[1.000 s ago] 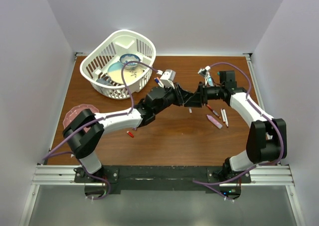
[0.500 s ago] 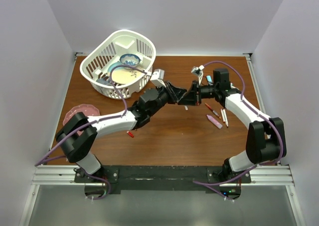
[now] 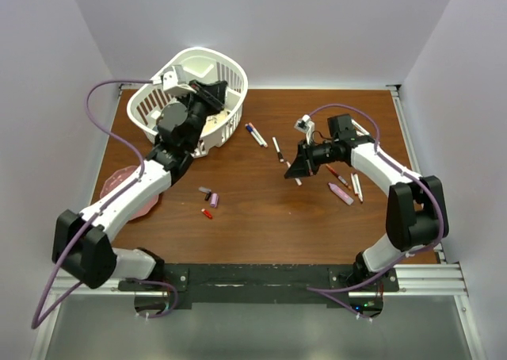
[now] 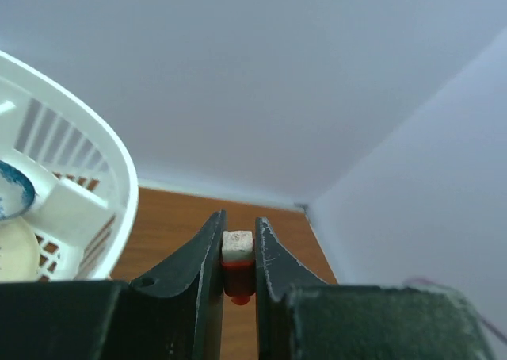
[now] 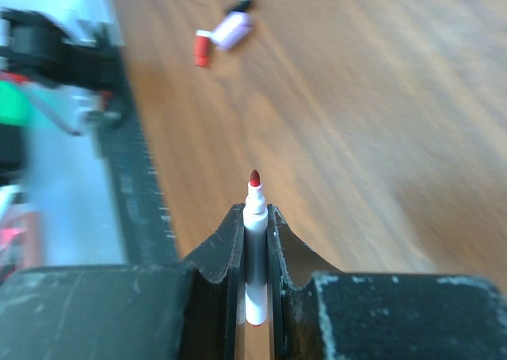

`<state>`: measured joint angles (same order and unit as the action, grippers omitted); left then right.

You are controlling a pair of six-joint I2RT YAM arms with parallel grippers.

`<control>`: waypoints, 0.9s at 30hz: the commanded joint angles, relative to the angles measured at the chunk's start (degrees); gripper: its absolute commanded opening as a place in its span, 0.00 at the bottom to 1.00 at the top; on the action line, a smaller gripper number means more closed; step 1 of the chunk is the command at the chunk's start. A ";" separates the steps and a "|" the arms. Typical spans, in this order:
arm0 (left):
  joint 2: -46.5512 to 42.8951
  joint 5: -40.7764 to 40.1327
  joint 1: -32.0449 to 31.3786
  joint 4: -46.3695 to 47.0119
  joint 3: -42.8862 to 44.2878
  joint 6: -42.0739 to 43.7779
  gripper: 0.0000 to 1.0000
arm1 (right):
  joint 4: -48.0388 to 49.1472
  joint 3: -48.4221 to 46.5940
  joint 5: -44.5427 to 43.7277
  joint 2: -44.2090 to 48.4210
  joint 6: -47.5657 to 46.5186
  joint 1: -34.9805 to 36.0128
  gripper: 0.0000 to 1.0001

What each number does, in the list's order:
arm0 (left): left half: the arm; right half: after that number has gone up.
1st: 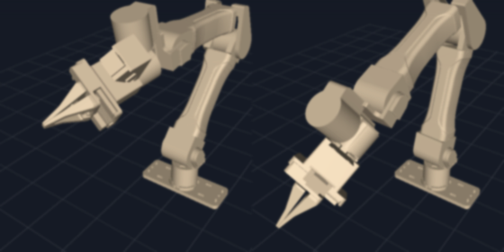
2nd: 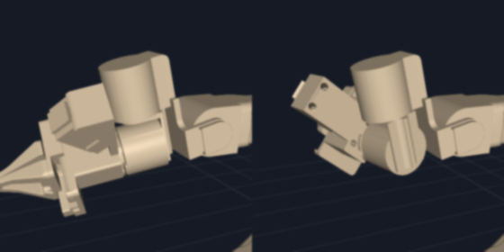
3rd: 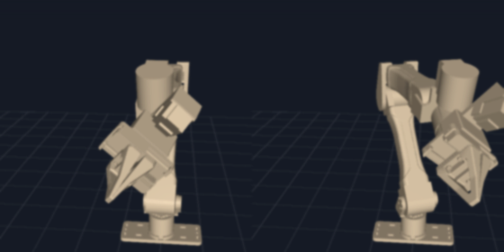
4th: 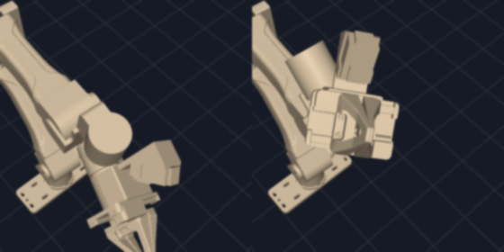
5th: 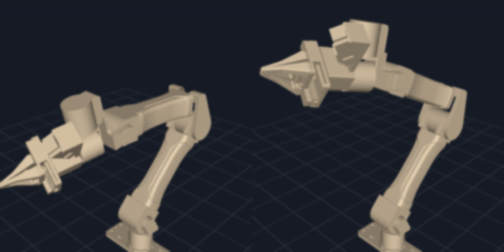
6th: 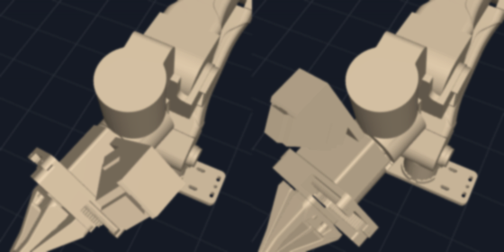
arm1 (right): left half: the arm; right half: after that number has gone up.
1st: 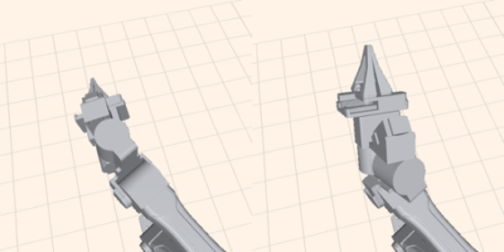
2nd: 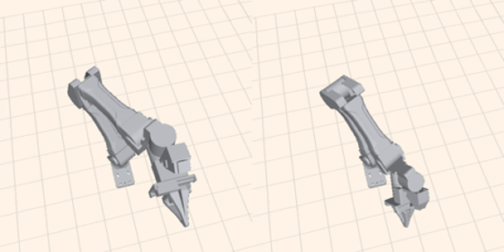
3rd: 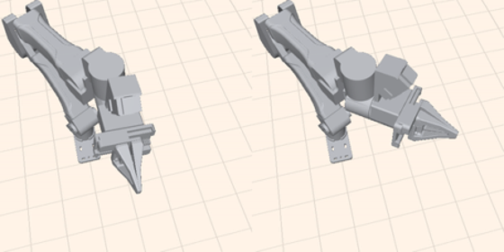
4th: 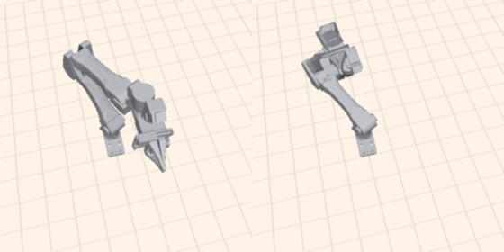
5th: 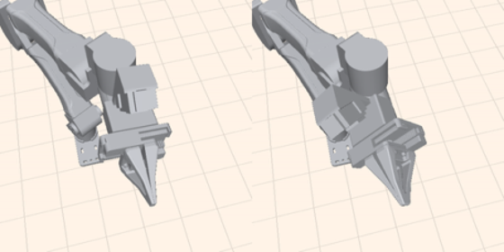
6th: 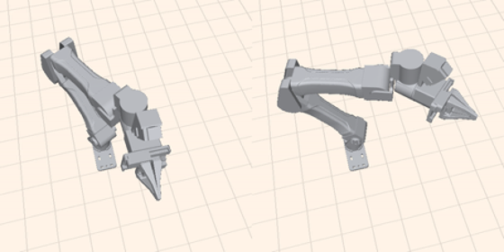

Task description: Open the pen caps

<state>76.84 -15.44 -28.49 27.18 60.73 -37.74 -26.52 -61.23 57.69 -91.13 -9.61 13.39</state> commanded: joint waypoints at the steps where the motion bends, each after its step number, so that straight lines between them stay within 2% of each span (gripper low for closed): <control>1: -4.32 13.14 -3.92 -18.59 -2.54 5.03 0.00 | -5.11 -3.62 -13.29 5.52 -6.82 -2.04 0.00; 3: -7.30 11.59 -7.88 -23.81 -6.14 7.75 0.00 | -7.57 -4.51 -15.67 5.44 -8.84 -3.28 0.00; 5: -8.98 6.49 -14.03 -31.55 -9.99 8.12 0.00 | -9.15 -5.56 -16.38 4.92 -10.34 -3.80 0.00; 10: -8.73 -2.20 -19.40 -40.53 -16.69 6.19 0.00 | -9.51 -5.65 -15.51 3.77 -10.70 -3.98 0.00; 13: -4.96 -4.85 -20.37 -41.59 -18.10 6.27 0.00 | -9.78 -5.65 -15.68 2.98 -10.96 -3.98 0.00; 21: 7.62 -12.68 -21.43 -44.67 -14.33 8.73 0.00 | -10.21 -5.65 -16.29 2.36 -11.57 -5.65 0.00; 23: 9.81 -14.52 -21.43 -44.76 -13.62 9.17 0.03 | -10.74 -5.83 -16.38 1.93 -12.01 -5.92 0.00; 27: 13.16 -17.60 -21.43 -44.93 -12.48 9.78 0.16 | -11.44 -6.09 -17.17 0.96 -12.89 -5.92 0.00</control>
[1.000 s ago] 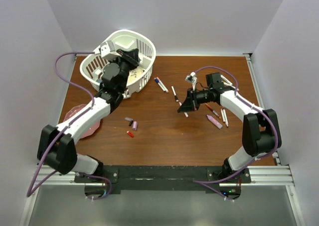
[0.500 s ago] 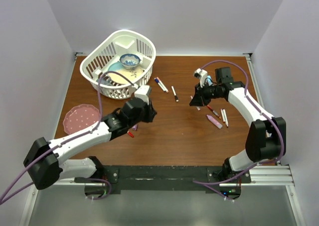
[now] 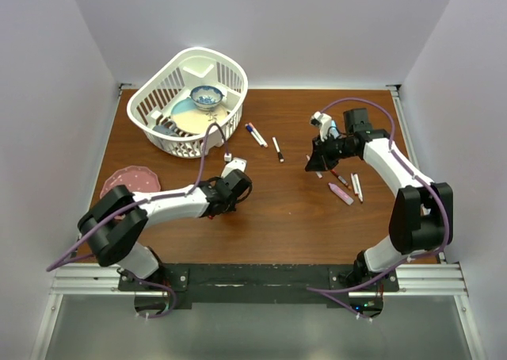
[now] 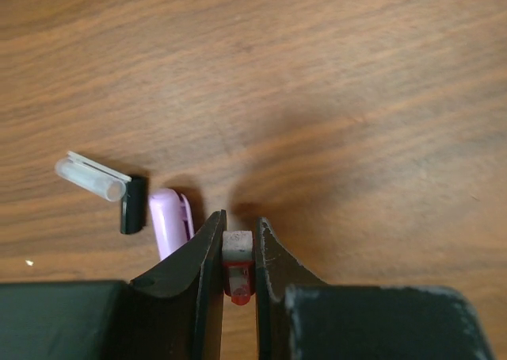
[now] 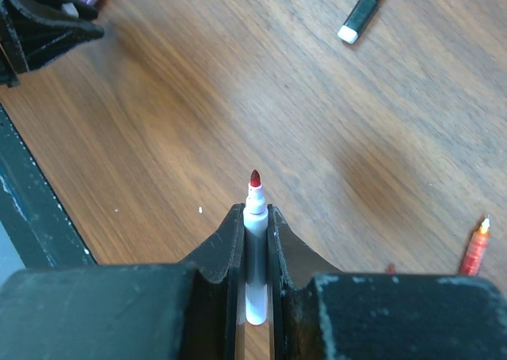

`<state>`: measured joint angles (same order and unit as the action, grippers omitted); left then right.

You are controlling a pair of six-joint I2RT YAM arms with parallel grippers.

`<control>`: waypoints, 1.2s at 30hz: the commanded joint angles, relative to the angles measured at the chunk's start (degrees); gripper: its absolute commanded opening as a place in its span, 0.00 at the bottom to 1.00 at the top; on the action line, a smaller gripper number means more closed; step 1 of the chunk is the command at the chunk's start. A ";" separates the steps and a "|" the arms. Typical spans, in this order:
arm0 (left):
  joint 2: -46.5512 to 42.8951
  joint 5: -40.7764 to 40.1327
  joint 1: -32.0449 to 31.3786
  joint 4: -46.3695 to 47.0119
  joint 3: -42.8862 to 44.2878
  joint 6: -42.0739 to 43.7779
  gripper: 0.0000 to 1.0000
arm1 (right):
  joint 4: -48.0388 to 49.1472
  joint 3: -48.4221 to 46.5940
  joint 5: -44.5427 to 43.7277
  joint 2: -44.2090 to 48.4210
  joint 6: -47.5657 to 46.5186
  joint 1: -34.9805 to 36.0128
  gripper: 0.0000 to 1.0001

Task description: Open the pen caps

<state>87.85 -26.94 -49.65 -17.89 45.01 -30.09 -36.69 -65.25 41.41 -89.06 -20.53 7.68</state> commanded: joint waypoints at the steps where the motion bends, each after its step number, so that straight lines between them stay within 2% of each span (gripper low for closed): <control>1: 2.67 -6.80 -0.27 0.40 3.59 2.22 0.18 | -1.46 -2.24 -1.06 -1.21 -2.14 -0.21 0.00; 8: 6.89 -9.80 -0.27 0.75 6.66 3.63 0.31 | -2.95 -2.60 -2.29 -2.17 -3.63 -0.21 0.00; 12: 6.89 -11.73 -0.27 0.14 7.81 4.07 0.41 | -4.53 -2.69 -4.14 -2.44 -5.30 -0.12 0.00; 16: 4.00 -11.39 -0.27 0.66 8.33 5.03 0.43 | -6.99 -1.72 -8.87 -2.61 -7.58 -0.12 0.00; 19: -0.48 -7.98 -0.19 1.80 7.99 6.88 0.45 | -7.61 0.65 -16.08 -2.53 -8.47 -0.12 0.01; 22: -6.71 -4.37 -0.27 3.74 6.76 8.64 0.54 | -7.26 3.02 -22.15 -2.35 -8.12 -0.21 0.02; 23: -9.86 -3.74 -0.19 3.91 6.41 8.90 0.64 | -7.17 3.38 -23.29 -2.35 -8.03 -0.21 0.02; 26: -16.19 -3.21 -0.19 3.39 5.70 9.52 0.82 | -6.82 4.52 -26.28 -2.18 -8.12 -0.12 0.04; 31: -26.83 -1.72 -0.10 0.49 4.91 13.55 0.84 | -6.56 6.45 -29.98 -2.44 -8.29 -0.04 0.10; 36: -33.27 -2.50 -0.10 -1.09 2.54 18.74 0.84 | -6.29 6.89 -31.56 -3.23 -8.38 0.23 0.21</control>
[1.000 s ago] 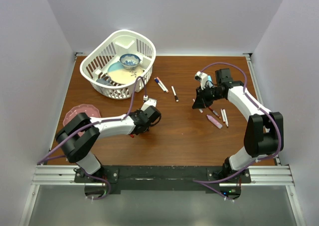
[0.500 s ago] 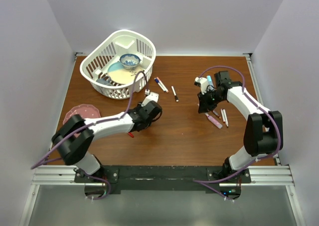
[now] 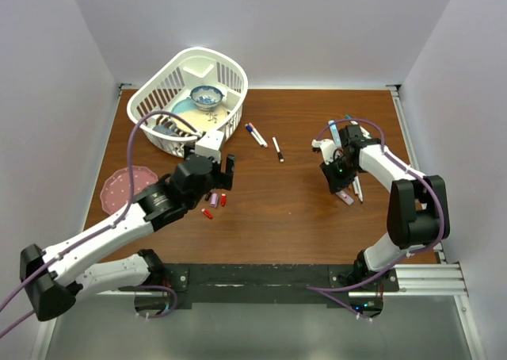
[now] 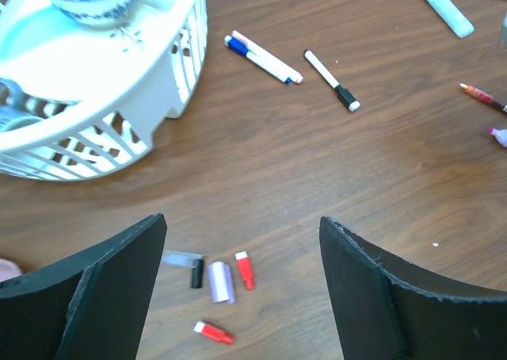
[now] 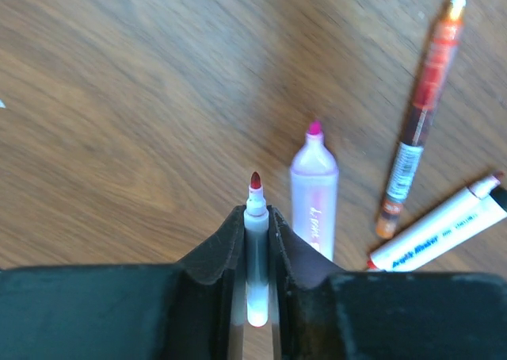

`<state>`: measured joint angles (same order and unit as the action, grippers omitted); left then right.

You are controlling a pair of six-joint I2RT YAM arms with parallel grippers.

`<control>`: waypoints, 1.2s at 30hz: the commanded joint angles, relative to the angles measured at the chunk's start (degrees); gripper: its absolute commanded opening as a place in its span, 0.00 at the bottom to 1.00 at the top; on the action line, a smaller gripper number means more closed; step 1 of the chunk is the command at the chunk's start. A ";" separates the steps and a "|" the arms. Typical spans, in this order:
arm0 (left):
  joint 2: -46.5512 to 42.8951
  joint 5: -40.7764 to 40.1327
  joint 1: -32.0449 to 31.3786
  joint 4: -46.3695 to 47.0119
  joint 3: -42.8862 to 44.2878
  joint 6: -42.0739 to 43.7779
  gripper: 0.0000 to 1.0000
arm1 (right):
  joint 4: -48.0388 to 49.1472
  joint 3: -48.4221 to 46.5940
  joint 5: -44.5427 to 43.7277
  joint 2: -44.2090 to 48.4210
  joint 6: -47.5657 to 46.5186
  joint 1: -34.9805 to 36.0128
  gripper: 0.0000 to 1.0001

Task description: Open the pen caps

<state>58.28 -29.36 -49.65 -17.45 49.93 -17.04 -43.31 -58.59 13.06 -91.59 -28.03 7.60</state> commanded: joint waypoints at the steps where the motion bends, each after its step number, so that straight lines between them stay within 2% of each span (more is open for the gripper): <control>1: -5.09 -1.21 -0.10 -1.71 -3.43 6.13 0.84 | 0.59 0.32 -3.48 -0.78 -0.88 0.23 0.23; 5: -6.69 -2.98 -0.10 0.13 -6.25 7.10 0.84 | 0.59 0.49 -4.01 -1.57 -0.97 0.23 0.27; 11: -5.99 -3.68 -0.01 -1.01 -6.25 7.98 0.84 | 0.60 0.06 -5.15 -2.45 -1.06 0.32 0.28; 15: -5.72 -4.29 -0.01 -1.01 -6.60 8.16 0.84 | 0.24 -1.61 -4.46 0.27 -1.24 0.23 0.28; 18: -5.99 -4.91 0.08 -1.09 -6.60 8.16 0.84 | 0.59 -5.04 -3.92 2.91 -1.50 -0.30 0.33; 19: -6.16 -5.00 0.08 -0.92 -6.60 8.16 0.84 | 1.12 -6.18 -3.92 3.26 -1.59 -0.56 0.38; 22: -6.51 -4.39 0.69 -0.74 -6.52 8.16 0.85 | 5.85 -10.48 -3.75 2.39 -0.98 -2.49 0.60; 23: -6.69 -4.04 1.30 -0.39 -6.69 8.16 0.85 | 7.70 -12.58 -3.83 -0.14 0.25 -4.15 0.80; 25: -7.30 -2.55 2.01 0.05 -6.78 8.16 0.85 | 12.97 -17.31 -5.40 -4.19 6.56 -5.92 0.97; 26: -7.48 -2.10 2.88 0.22 -7.04 8.16 0.86 | 13.25 -20.22 -5.85 -7.52 8.94 -7.14 0.99; 27: -8.09 -1.06 3.24 0.49 -7.13 8.07 0.86 | 9.42 -23.82 -5.85 -13.99 12.44 -7.33 0.99; 28: -8.36 -0.61 3.50 0.84 -7.22 8.16 0.86 | 7.12 -30.81 -5.42 -17.62 13.17 -7.42 0.98; 30: -9.32 0.53 4.29 1.37 -7.74 8.16 0.87 | 3.51 -35.61 -2.43 -24.47 13.88 -7.33 0.98; 33: -9.85 2.55 5.61 2.25 -8.10 8.42 0.87 | 3.24 -40.36 -1.81 -29.67 14.32 -7.42 0.95; 36: -9.85 5.97 7.63 2.77 -8.10 8.51 0.87 | 0.08 -46.16 -2.07 -33.47 14.32 -7.42 0.86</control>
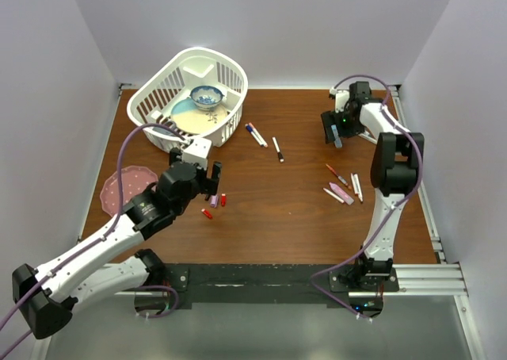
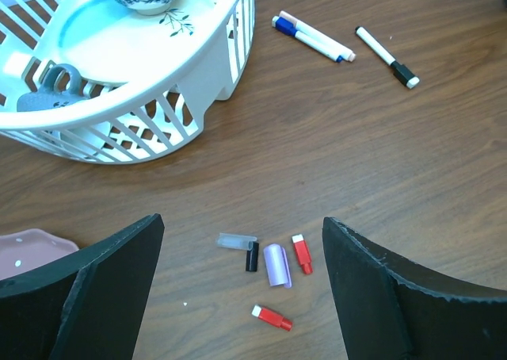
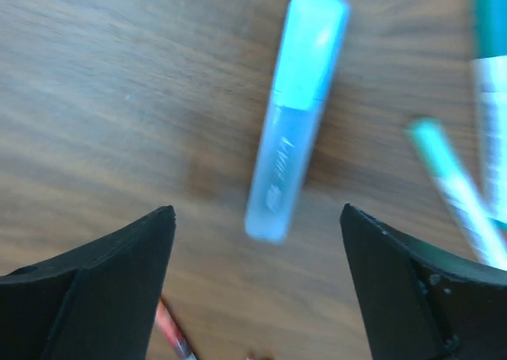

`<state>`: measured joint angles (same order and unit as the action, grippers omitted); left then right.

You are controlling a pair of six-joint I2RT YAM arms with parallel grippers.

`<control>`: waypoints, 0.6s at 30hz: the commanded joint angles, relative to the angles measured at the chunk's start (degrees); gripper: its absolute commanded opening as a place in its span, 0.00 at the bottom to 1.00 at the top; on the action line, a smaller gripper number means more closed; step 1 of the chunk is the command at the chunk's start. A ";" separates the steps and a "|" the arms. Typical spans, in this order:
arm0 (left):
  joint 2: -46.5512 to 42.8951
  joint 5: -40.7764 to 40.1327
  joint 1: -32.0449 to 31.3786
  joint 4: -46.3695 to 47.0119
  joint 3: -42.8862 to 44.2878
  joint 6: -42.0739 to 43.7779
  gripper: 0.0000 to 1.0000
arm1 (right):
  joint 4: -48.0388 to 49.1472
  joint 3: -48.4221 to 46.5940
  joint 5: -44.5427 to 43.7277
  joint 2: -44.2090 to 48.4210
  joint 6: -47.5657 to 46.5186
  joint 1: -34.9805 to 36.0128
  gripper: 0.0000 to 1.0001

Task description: Open the pen caps

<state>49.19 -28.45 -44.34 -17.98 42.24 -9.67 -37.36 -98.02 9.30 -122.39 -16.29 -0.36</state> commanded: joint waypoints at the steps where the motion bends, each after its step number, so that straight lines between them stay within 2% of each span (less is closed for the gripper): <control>1: -0.76 6.02 3.46 3.56 -0.40 1.15 0.87 | -6.40 -8.66 1.34 -4.86 2.58 0.54 0.82; 4: -1.02 10.07 5.74 4.52 -0.66 0.97 0.87 | -6.76 -10.17 -0.33 -7.68 2.85 0.54 0.77; 7: -1.46 13.24 7.15 5.49 -1.10 0.62 0.87 | -6.49 -10.79 -2.35 -9.70 3.02 0.54 0.64; 8: -1.55 14.11 7.33 5.50 -1.11 0.62 0.87 | -6.49 -10.97 -2.79 -10.23 3.02 0.54 0.55; 10: -1.73 15.00 7.86 5.76 -1.19 0.53 0.87 | -6.67 -10.79 -4.54 -10.85 2.76 0.54 0.47; 11: -1.82 15.43 8.04 5.93 -1.37 0.53 0.87 | -6.58 -10.53 -5.34 -11.38 2.59 0.54 0.40; 13: -2.08 16.93 8.56 6.46 -1.46 0.62 0.87 | -5.88 -9.04 -7.35 -11.29 1.97 0.54 0.36; 18: -2.69 22.54 9.71 7.95 -2.16 0.44 0.90 | -2.20 -4.30 -8.86 -8.49 1.09 0.45 0.12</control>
<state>47.75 -12.16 -35.73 -14.09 41.32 -9.41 -40.23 -106.83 4.38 -131.26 -14.22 0.34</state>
